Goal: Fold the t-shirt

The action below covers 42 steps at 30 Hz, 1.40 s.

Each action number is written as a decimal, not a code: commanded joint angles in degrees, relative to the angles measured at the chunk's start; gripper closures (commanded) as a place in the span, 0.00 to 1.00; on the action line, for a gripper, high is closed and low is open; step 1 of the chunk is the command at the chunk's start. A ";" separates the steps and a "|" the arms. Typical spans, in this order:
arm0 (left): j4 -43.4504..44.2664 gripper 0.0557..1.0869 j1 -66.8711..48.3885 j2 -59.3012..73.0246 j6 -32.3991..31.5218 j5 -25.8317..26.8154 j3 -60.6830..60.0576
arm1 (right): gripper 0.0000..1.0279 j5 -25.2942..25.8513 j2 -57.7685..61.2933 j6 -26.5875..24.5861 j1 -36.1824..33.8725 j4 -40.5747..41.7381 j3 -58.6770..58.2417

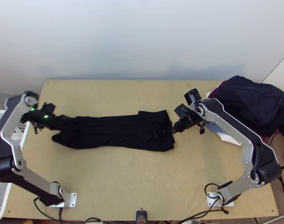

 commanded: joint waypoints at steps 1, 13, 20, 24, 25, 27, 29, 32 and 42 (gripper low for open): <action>-1.56 0.96 -18.60 -2.76 -11.07 3.24 4.25 | 0.97 -0.03 -3.24 0.36 -0.02 -0.78 -2.01; -0.50 0.96 -41.71 15.96 -27.24 6.76 30.18 | 0.97 0.06 -13.34 1.41 -3.10 -1.22 -10.10; -0.59 0.96 -51.12 29.58 -30.14 6.76 46.44 | 0.97 0.06 -15.28 1.41 -6.61 -1.22 -10.63; 2.22 0.96 -55.34 35.20 -32.34 6.76 51.45 | 0.97 0.06 -16.95 1.94 -8.63 -1.30 -10.98; 3.54 0.96 -56.04 35.91 -33.31 6.84 51.62 | 0.97 -0.03 -17.48 1.94 -9.25 -1.30 -11.24; 5.83 0.96 -57.53 36.79 -34.36 7.46 51.71 | 0.97 0.06 -18.79 2.20 -10.39 -1.30 -11.95; 8.38 0.96 -58.59 37.40 -35.33 8.34 51.80 | 0.97 0.06 -19.76 2.29 -10.74 -1.30 -13.09; 12.24 0.95 -59.47 38.28 -37.53 9.66 51.89 | 0.97 0.06 -20.20 2.29 -10.83 -1.30 -14.67; 11.01 0.04 -56.04 36.79 -35.86 9.66 51.54 | 0.97 0.06 -21.34 2.38 -11.01 -1.30 -14.58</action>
